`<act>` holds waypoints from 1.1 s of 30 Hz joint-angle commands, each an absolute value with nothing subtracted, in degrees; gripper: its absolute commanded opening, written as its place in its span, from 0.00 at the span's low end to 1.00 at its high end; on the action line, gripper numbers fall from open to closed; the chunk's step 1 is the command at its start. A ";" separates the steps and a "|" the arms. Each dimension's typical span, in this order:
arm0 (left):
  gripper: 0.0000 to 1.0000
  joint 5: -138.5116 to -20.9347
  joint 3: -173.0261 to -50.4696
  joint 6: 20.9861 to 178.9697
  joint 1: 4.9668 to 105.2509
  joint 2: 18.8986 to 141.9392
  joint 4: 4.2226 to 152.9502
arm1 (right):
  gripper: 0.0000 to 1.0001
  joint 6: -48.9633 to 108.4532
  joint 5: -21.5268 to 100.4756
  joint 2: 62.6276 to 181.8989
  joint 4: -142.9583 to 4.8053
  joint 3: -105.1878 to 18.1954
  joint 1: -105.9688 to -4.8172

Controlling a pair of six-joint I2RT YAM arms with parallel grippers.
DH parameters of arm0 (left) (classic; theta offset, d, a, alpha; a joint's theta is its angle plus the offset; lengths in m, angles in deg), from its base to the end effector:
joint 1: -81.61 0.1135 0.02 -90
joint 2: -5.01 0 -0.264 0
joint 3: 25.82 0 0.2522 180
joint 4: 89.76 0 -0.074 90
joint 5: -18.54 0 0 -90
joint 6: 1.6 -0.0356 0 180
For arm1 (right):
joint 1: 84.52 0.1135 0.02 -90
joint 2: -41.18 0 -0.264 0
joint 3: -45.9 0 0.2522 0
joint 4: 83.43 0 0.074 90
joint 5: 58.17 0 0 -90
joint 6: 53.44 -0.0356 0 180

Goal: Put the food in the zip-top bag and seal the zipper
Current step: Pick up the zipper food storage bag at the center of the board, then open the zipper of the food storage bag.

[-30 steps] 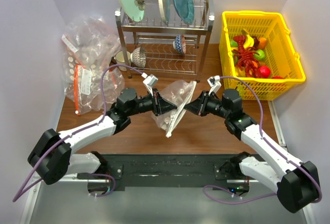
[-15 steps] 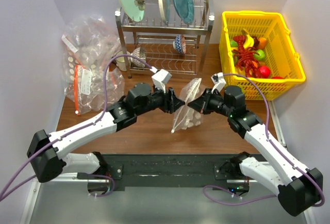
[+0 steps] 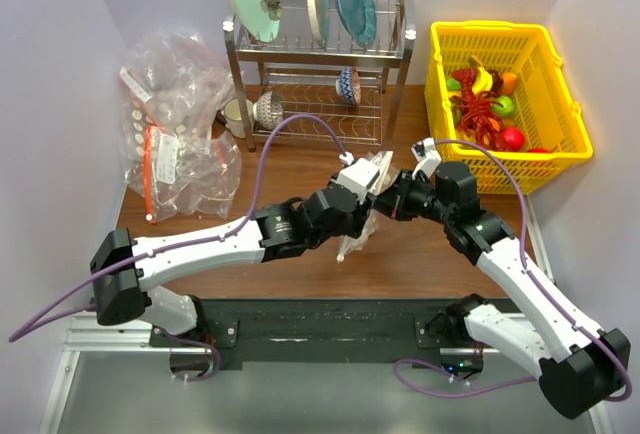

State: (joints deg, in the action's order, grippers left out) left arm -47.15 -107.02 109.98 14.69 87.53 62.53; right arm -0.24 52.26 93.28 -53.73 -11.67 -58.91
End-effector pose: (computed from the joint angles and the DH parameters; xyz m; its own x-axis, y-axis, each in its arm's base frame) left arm 0.1432 -0.2986 0.3178 -0.4334 0.1619 -0.8866 0.5784 0.8043 -0.1358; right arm 0.1811 0.1006 0.3018 -0.7109 0.2817 -0.6444 -0.3325 0.6727 0.6610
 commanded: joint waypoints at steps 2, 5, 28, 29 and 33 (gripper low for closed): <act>0.52 -38.07 -110.77 108.97 14.28 87.54 60.84 | 0.00 0.26 51.96 92.16 -53.76 -14.44 -58.50; 0.51 -37.45 -111.47 108.88 14.20 88.59 60.05 | 0.00 -0.09 52.31 92.33 -54.29 -14.44 -58.59; 0.00 -28.14 -114.81 106.86 13.84 89.13 52.84 | 0.00 3.34 43.33 96.64 -47.78 -16.11 -58.59; 0.00 -27.87 -114.90 106.86 13.93 88.86 51.88 | 0.00 2.99 44.30 98.21 -49.44 -16.11 -58.51; 0.00 -27.08 -114.90 107.38 15.42 88.16 48.89 | 0.00 -0.61 50.11 103.05 -55.16 -16.55 -58.07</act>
